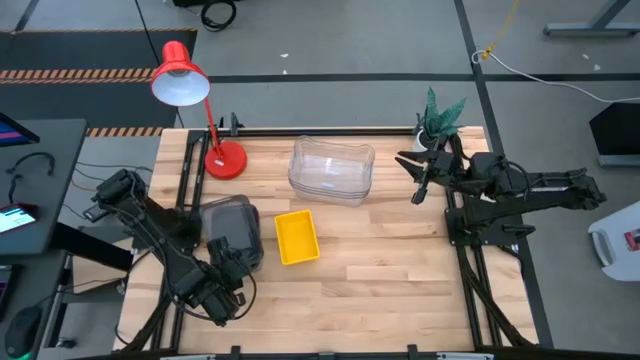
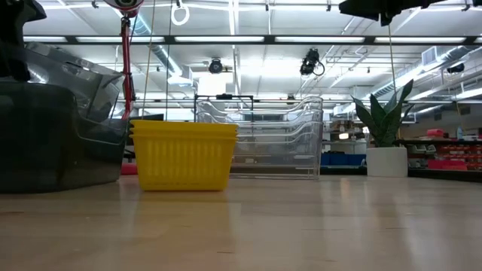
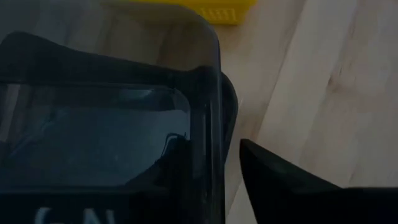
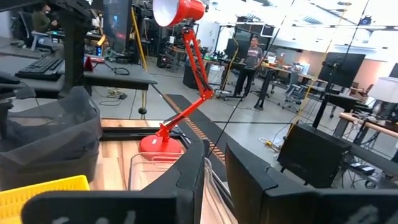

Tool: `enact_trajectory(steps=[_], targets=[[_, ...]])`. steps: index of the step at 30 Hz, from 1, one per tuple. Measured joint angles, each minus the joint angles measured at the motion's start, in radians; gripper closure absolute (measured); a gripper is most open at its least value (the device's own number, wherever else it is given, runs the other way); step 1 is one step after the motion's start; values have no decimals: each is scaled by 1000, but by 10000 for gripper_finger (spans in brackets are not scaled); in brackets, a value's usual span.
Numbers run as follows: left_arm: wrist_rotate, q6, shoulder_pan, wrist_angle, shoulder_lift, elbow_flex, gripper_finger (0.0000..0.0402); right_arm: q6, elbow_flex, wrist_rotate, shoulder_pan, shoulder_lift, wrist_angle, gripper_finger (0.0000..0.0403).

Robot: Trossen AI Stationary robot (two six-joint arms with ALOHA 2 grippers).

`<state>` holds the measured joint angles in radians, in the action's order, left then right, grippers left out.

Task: Stack baskets by color
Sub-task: Stack the right black bin on the top of the stacked black bins

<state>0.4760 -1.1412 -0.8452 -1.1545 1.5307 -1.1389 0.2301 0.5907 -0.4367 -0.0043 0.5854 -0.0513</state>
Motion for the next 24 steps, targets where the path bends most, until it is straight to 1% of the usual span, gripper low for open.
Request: enact_trajectory(steps=[4,9,12,18,21,24], targets=[[-10,-6,0,-1,-2,0,248,-4,0,41,-33,29,-3,332],[-14,-29,4,8,-2,0,246,-11,-1,87,-76,74,-32,332],[-13,-56,13,-4,-2,-22,246,-11,-1,121,-103,94,-46,332],[23,-105,34,-44,-2,-89,240,-11,0,198,-154,119,-60,332],[28,-109,52,-58,-3,-105,228,-11,0,230,-172,133,-61,332],[65,-107,79,-59,-3,-122,214,-11,0,267,-185,148,-61,332]])
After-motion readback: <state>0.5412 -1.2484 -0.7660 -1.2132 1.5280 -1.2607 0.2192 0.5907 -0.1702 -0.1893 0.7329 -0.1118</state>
